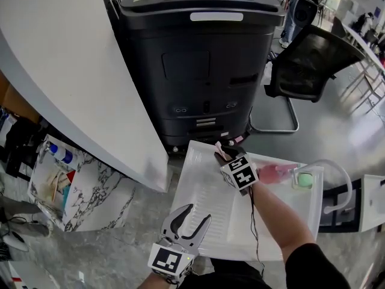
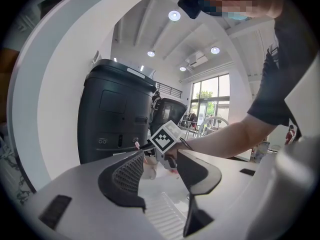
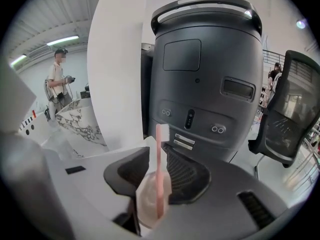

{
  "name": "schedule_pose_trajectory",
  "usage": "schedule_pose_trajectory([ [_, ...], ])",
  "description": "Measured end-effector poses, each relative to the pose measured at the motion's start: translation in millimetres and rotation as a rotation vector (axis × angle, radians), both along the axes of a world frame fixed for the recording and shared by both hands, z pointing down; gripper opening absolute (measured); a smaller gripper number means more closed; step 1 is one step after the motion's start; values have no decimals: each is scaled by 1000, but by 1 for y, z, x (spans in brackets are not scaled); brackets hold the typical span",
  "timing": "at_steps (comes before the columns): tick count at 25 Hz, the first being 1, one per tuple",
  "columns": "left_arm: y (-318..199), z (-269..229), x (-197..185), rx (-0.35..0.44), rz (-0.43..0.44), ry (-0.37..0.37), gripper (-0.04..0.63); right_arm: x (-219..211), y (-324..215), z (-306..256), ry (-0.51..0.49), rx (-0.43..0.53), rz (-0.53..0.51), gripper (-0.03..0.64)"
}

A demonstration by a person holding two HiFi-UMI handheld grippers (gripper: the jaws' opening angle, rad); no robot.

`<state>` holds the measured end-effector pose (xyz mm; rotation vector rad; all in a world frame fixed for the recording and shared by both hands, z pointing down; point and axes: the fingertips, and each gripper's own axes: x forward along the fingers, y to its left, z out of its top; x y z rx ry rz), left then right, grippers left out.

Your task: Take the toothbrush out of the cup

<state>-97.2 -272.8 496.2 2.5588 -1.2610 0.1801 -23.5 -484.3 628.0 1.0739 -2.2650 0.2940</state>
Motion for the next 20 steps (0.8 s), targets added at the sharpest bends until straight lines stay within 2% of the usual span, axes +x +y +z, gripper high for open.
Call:
schedule_pose_trajectory([
  [4,-3,2,-1,-15,-2,0,216,-3,-2,5,10,-8,-8,115],
  [10,-10,3,0,15,-3,4,216,-3,-5,10,17,-12,-15,97],
  [13,-12,7,1,6,-3,2,216,-4,-6,11,24,-11,-19,89],
  [20,-18,5,1,2,-6,11,216,-1,-9,10,31,-12,-14,40],
])
